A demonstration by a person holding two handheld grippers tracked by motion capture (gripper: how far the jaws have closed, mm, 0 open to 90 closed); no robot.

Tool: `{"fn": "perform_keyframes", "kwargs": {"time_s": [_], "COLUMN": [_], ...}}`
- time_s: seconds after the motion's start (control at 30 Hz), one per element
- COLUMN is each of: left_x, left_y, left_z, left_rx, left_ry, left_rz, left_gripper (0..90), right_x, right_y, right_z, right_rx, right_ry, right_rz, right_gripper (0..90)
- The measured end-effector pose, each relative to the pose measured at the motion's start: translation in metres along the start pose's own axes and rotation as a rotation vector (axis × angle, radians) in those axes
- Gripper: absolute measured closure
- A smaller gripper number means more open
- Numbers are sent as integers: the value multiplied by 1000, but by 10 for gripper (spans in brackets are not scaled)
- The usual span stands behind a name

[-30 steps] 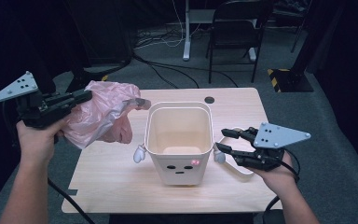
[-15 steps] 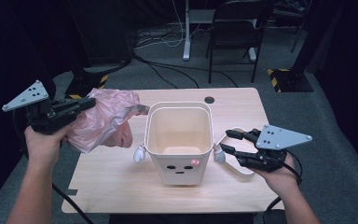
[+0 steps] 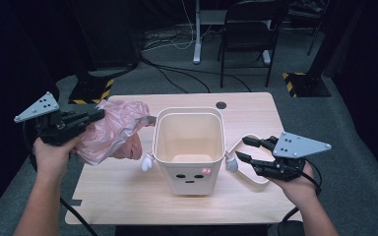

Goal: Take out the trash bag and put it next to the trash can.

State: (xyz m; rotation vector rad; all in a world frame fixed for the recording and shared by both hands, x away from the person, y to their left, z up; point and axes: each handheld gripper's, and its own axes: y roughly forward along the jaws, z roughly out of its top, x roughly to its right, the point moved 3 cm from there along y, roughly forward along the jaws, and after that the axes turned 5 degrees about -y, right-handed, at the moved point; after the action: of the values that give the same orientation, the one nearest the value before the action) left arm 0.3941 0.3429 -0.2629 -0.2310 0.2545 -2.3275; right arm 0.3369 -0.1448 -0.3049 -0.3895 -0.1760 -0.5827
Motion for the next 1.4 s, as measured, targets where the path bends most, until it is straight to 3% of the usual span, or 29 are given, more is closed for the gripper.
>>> {"fn": "perform_keyframes", "kwargs": {"time_s": [0.37, 0.53, 0.87, 1.4], "left_x": [-7, -13, -22, -28], "left_y": [12, 17, 28, 41], "left_z": [-26, -41, -73, -116], "left_rx": [-22, -40, -44, -69], "left_ry": [-34, -44, -86, -143], "left_rz": [0, 21, 30, 22], "left_gripper": [884, 883, 883, 872], "right_x": [8, 12, 15, 13], "right_y": [-1, -1, 0, -3], "right_z": [-13, -21, -35, -37], "right_rx": [-14, -16, -41, -27], "right_ry": [24, 39, 33, 30], "right_rz": [-17, -22, -56, -68], "right_gripper": [541, 537, 533, 529]}}
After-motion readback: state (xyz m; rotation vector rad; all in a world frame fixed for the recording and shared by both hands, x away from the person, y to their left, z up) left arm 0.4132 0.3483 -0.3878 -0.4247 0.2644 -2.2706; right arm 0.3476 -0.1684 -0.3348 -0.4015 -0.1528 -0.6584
